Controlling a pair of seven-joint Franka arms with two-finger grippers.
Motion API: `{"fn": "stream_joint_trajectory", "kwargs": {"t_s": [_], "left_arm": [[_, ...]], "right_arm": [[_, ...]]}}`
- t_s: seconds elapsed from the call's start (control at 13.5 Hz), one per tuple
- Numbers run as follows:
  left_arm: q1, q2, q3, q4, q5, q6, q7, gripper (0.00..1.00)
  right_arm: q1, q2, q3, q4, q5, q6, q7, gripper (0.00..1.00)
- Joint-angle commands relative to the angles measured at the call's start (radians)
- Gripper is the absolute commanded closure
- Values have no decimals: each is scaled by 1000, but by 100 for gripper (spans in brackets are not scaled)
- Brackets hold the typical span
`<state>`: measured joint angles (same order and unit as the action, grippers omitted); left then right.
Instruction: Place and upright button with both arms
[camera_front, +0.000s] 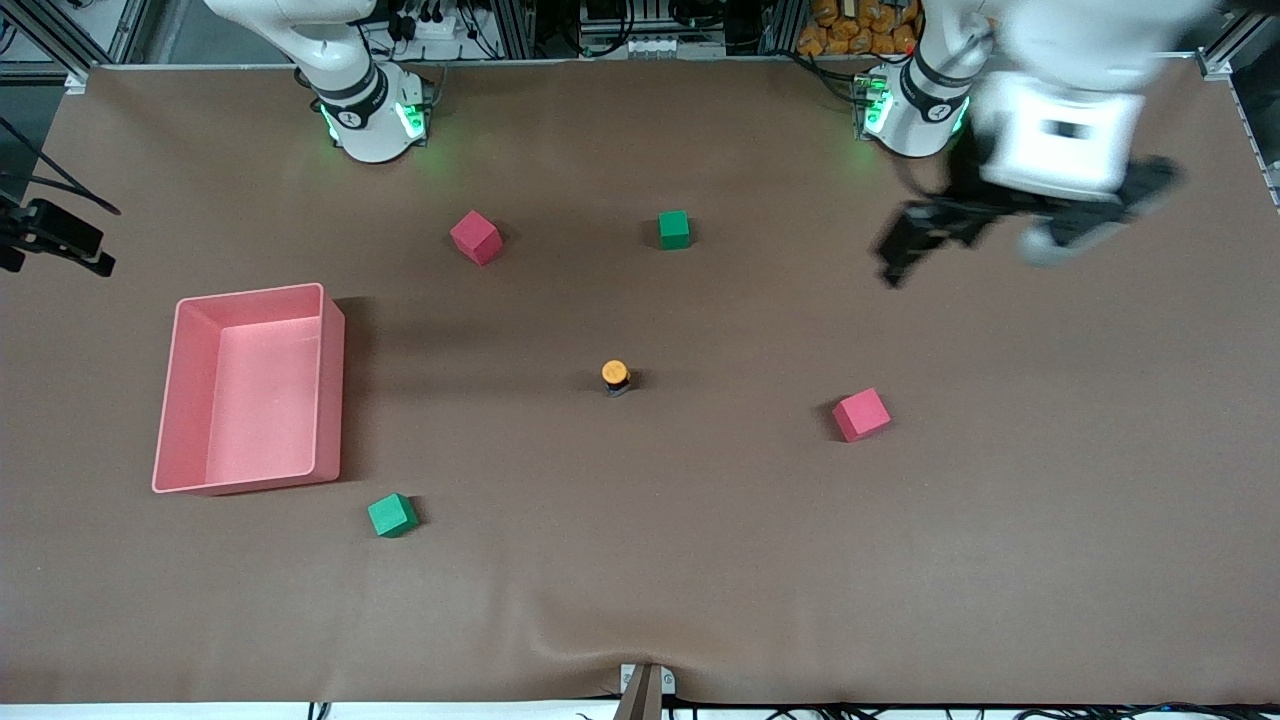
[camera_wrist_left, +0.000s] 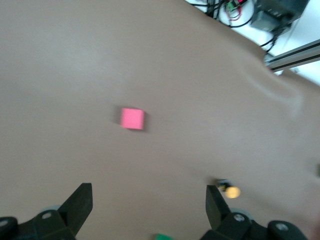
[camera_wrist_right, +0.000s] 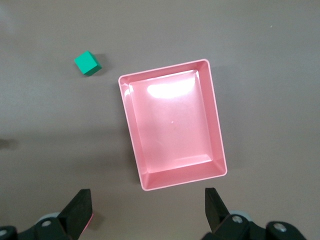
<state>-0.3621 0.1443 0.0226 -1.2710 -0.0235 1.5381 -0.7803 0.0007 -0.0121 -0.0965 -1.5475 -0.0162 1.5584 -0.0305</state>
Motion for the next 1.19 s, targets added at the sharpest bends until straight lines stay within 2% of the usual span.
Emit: {"fn": "stream_joint_trajectory", "kwargs": {"t_s": [0.0,0.15,0.22,0.37,0.52,0.59,0.74,0.96,1.11], "left_arm": [[118,-2,-12,-25,-33,-24,217,0],[224,-6,-24,-25,-79,-35,332,0],[247,-14,-12,-25,-123,-54,430,0],[328,-26,-3,-31,-138,-119,632,0],[330,-34,42,-36,-119,-200,732,0],[324,-43,48,-54,-83,-200,749,0],[255,-106,48,-150,31,-124,754,0],[241,-210,46,-347,33,-4,754,0],[224,-232,45,-382,34,-1,754,0]], "right_arm": [[-10,-3,14,-5,-25,8,-3,0],[-16,-5,14,-6,-21,12,0,0],[-16,-5,12,-8,-10,11,1,0],[-10,-5,14,-8,-5,3,26,0],[-5,-5,15,-8,-1,0,37,0],[-5,-5,15,-8,-1,-1,37,0],[-7,-5,15,-8,-1,-3,37,0],[-7,-5,15,-8,-1,-3,37,0],[-7,-5,15,-8,-1,-3,37,0]]}}
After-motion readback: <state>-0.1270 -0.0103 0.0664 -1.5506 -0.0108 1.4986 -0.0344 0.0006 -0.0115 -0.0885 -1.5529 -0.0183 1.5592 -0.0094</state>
